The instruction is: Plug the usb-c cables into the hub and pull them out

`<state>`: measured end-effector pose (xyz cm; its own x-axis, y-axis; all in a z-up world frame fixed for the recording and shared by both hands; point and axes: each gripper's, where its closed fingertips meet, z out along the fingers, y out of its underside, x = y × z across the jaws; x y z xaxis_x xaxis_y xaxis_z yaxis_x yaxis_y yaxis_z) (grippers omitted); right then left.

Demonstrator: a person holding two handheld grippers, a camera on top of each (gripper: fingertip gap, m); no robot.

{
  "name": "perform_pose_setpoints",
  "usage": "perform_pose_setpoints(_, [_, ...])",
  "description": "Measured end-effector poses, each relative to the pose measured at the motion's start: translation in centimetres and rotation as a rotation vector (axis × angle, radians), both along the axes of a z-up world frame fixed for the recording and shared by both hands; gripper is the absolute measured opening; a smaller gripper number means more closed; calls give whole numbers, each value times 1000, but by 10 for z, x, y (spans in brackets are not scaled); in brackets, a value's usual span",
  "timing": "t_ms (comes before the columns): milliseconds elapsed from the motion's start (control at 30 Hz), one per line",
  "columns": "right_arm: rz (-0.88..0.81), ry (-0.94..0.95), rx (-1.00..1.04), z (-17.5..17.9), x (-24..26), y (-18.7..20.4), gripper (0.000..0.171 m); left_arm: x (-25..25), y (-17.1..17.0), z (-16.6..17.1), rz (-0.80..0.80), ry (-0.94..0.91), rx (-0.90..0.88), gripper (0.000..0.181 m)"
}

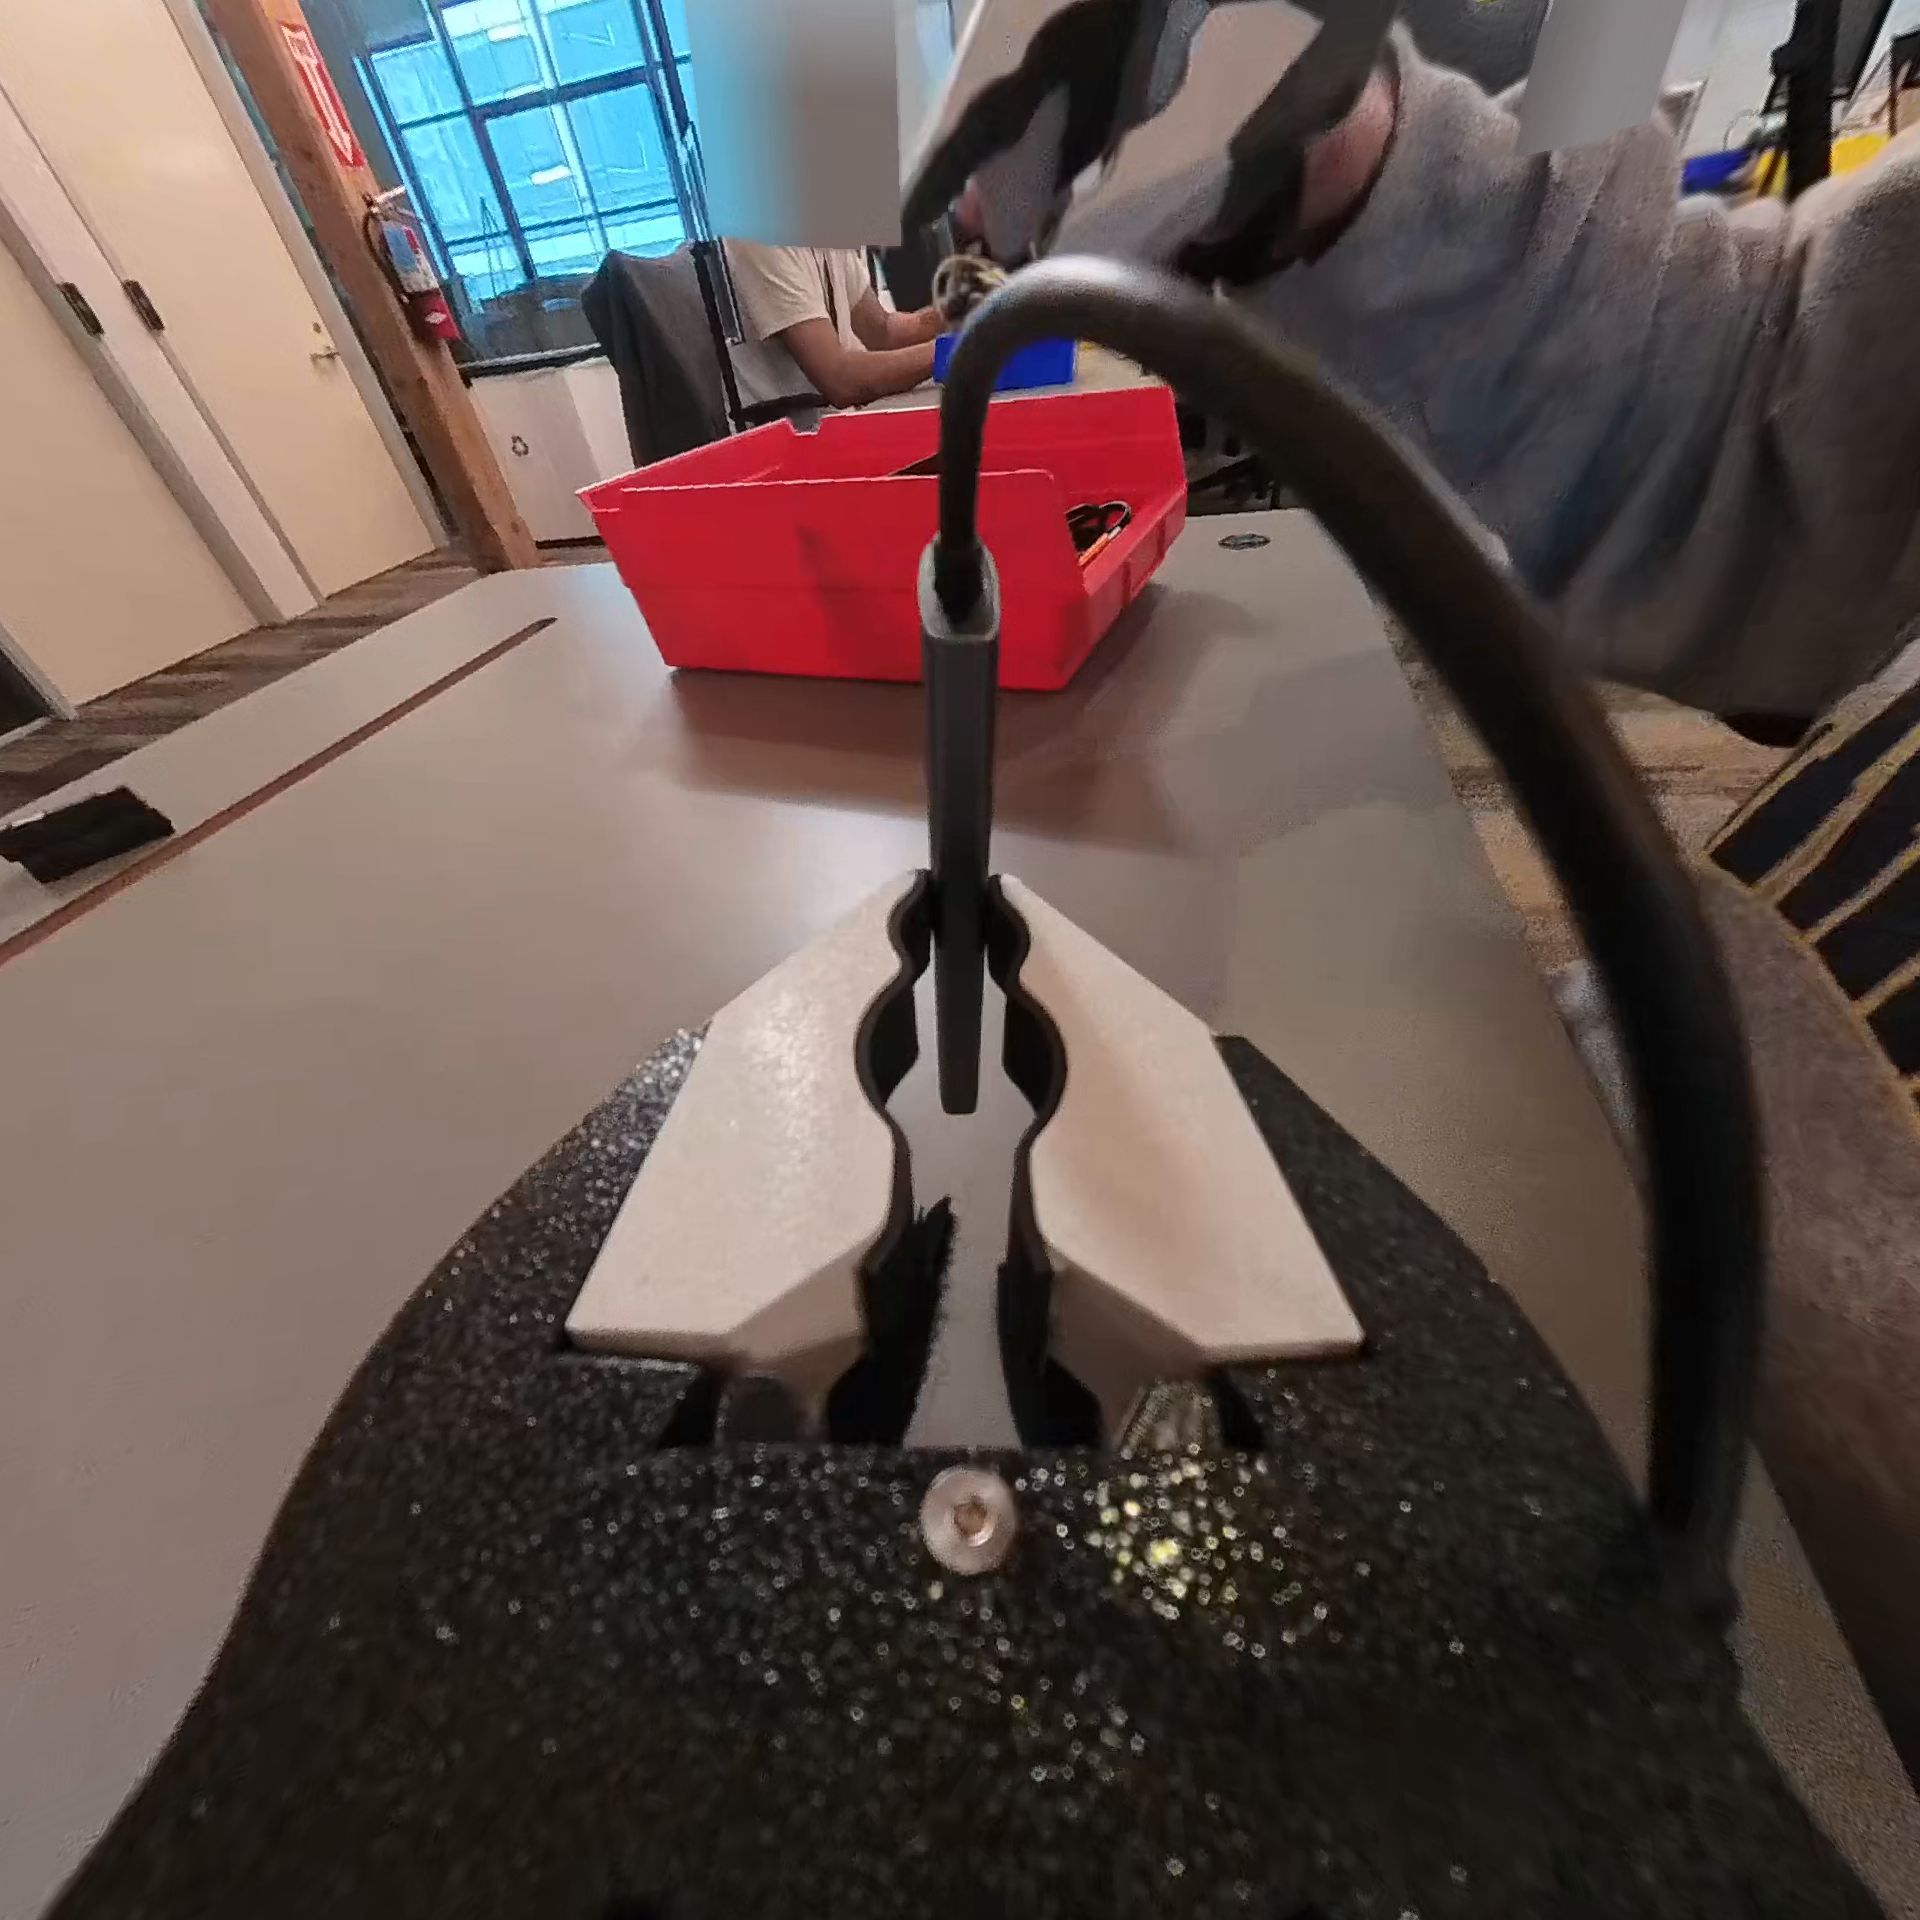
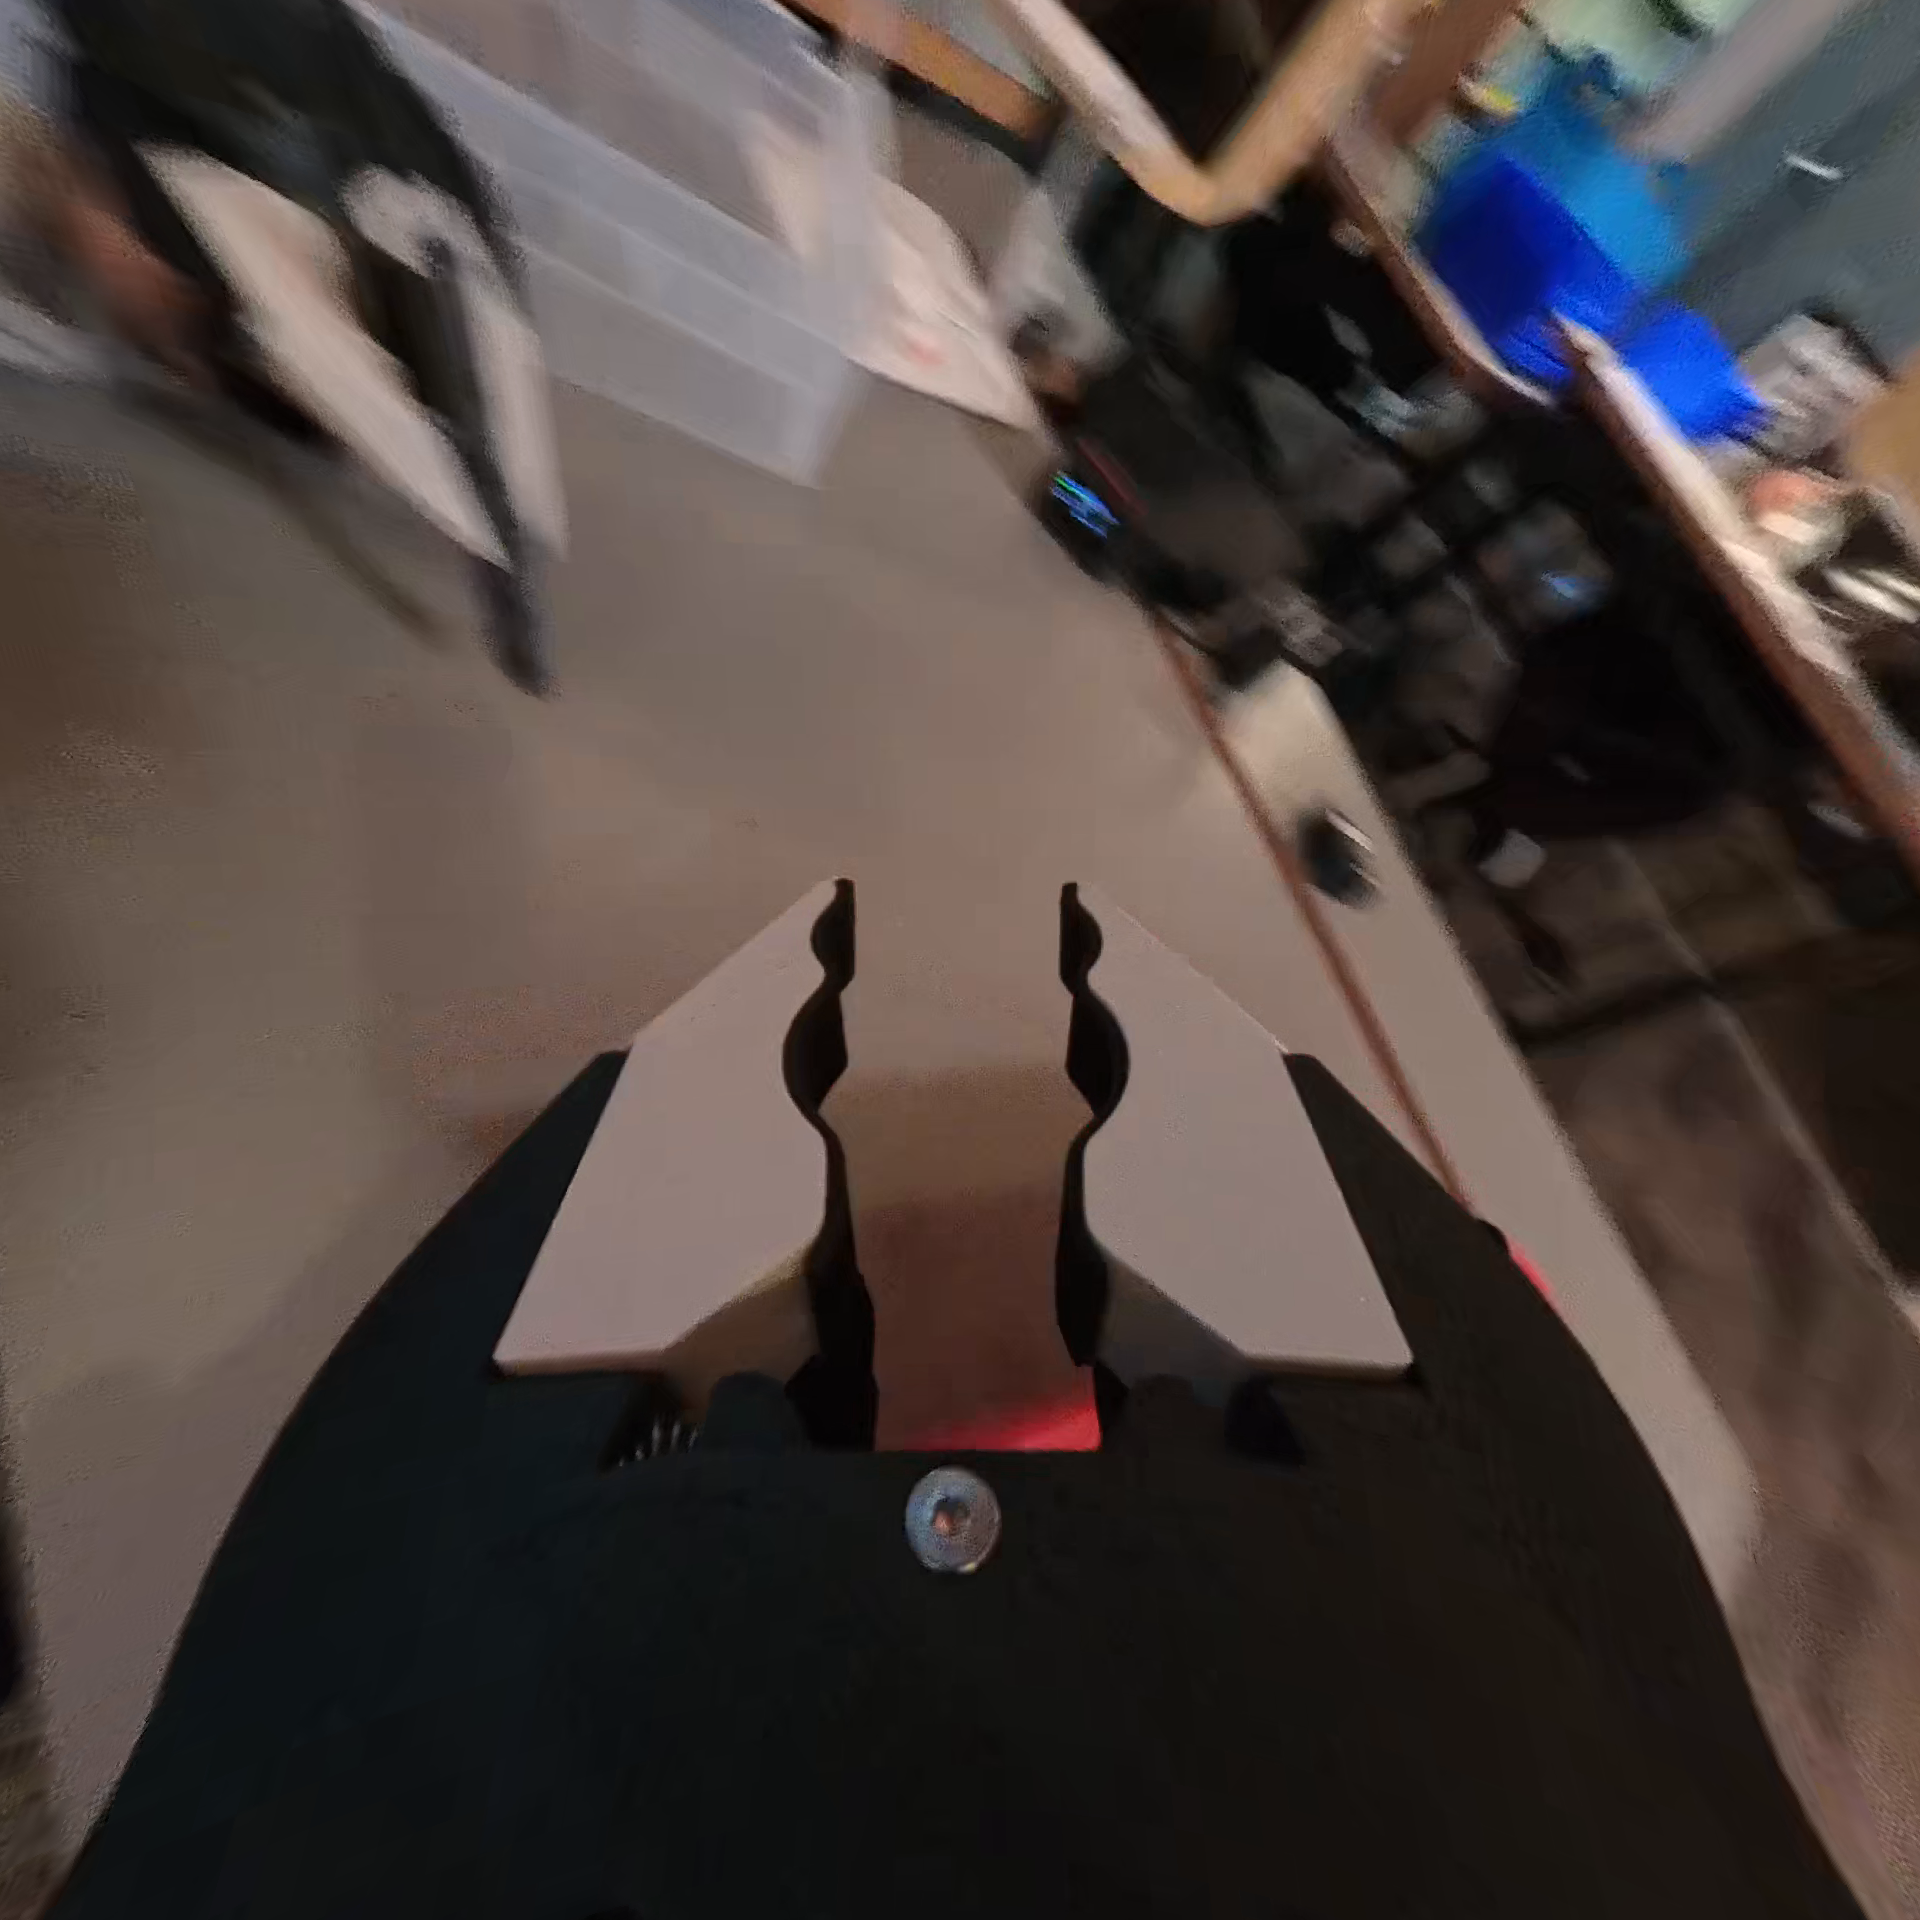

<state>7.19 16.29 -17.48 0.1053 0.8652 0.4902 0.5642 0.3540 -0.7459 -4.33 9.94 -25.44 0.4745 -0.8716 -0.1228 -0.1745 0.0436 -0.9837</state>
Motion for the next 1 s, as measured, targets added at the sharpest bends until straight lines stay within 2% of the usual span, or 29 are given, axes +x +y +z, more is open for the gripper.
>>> perform_pose_setpoints(100, [232, -13, -94, -31, -71, -53, 39, 6, -5, -5, -27, 50, 25, 7])
perform_pose_setpoints(233, [398, -8, -251, -58, -125, -86, 36, 14, -11, -16, -62, 127, 51, 7])
perform_pose_setpoints(267, [426, -16, -278, -63, -131, -90, 34, 15, -12, -17, -64, 138, 55, 7])
perform_pose_setpoints(300, [452, -27, -294, -66, -135, -94, 25, 16, -12, -18, -69, 145, 56, 7])
perform_pose_setpoints(333, [472, -34, -292, -68, -136, -96, 9, 16, -13, -19, -72, 150, 57, 8])
perform_pose_setpoints(433, [501, -53, -241, -60, -125, -96, 8, 20, -15, -10, -79, 102, 86, 8])
perform_pose_setpoints(467, [484, -48, -209, -51, -117, -90, 8, 19, -14, -6, -73, 74, 92, 16])
perform_pose_setpoints(533, [391, -30, -115, -22, -90, -64, 8, 11, -2, -2, -2, 31, 64, 38])
perform_pose_setpoints(600, [227, -5, -7, 17, -52, -21, 8, 4, 8, 1, 54, -4, 22, 48])
perform_pose_setpoints(700, [-139, -26, 178, 73, 29, 67, 8, 1, 11, 2, 80, -23, 5, 49])
perform_pose_setpoints(767, [-400, -115, 245, 90, 92, 124, 8, 4, 10, 0, 77, -4, 11, 50])
perform_pose_setpoints(867, [-641, -320, 228, 75, 164, 179, 8, 8, 9, -7, 72, 51, 15, 51])
perform_pose_setpoints(1000, [-655, -550, 108, 20, 194, 207, 9, 11, 8, -11, 74, 88, 26, 50])
